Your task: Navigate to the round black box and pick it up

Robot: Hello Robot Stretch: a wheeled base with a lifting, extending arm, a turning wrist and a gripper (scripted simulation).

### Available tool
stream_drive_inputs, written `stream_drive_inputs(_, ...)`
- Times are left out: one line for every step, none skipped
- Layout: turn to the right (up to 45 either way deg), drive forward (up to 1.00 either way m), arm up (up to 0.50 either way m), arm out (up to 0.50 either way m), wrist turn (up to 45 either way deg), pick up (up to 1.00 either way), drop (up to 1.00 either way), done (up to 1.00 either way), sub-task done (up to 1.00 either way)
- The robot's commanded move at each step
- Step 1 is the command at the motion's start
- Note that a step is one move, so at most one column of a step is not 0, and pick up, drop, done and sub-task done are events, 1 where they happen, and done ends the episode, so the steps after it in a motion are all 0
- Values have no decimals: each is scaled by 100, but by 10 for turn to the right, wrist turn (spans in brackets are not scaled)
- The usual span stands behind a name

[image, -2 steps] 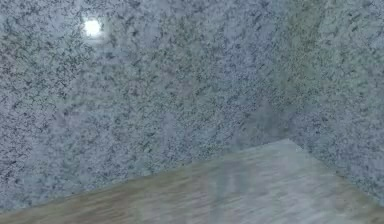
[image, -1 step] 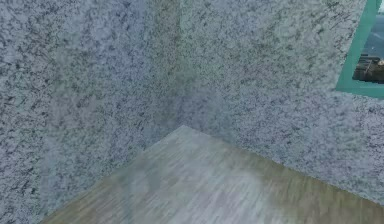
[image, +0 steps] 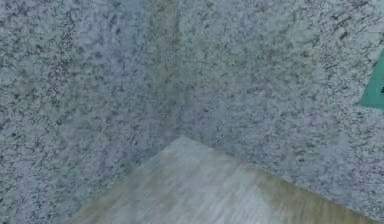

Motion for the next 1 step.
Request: stream_drive_inputs(-450, 0, 0, 0, 0, 0, 0, 0, 0)
